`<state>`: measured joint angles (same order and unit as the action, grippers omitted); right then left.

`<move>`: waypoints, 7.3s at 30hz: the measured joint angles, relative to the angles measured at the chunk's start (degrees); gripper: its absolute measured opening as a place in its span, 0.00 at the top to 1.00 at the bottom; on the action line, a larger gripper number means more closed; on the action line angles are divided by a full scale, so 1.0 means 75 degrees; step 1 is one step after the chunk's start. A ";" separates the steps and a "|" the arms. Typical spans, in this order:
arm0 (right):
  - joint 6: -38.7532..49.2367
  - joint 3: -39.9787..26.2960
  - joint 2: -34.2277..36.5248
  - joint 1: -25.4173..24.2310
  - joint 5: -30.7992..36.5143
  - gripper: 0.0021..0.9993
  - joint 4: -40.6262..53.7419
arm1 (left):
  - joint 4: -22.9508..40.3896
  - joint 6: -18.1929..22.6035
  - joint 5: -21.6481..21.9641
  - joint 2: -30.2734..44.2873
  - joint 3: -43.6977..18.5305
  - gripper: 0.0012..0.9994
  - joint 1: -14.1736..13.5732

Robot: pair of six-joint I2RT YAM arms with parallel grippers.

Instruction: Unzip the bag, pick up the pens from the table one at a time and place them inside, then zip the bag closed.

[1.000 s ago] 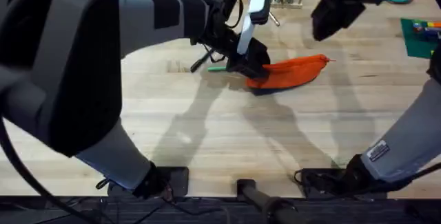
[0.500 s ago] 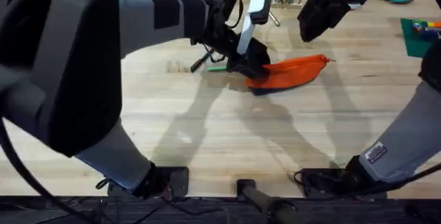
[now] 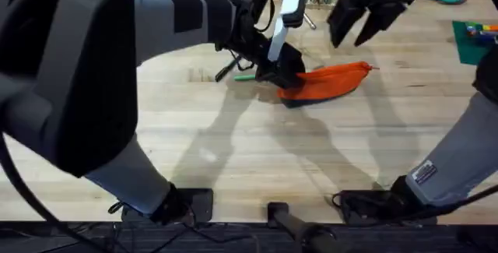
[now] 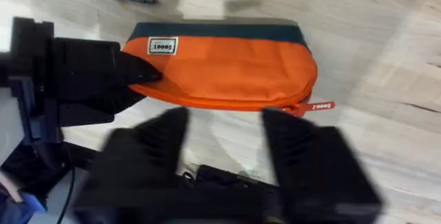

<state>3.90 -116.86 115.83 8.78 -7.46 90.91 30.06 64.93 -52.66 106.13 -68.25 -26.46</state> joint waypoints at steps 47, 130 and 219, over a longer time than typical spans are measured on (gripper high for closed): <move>-0.5010 -0.0772 -0.1395 -0.3080 -0.0971 0.00 0.0233 | 0.0000 0.0000 0.0000 0.0000 0.0000 0.96 0.0000; -0.9125 0.4899 -0.2171 -0.2093 -0.0541 0.13 -0.3587 | 0.0000 0.0000 0.0000 0.0000 0.0000 0.96 0.0000; -0.6954 0.4451 -0.2976 0.0063 -0.0933 0.97 -0.3767 | -0.0017 -0.0003 0.0052 0.0000 0.0000 0.96 0.0003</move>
<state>-48.26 -83.47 93.51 9.25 -14.46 62.66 29.93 64.90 -52.27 106.13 -68.25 -26.44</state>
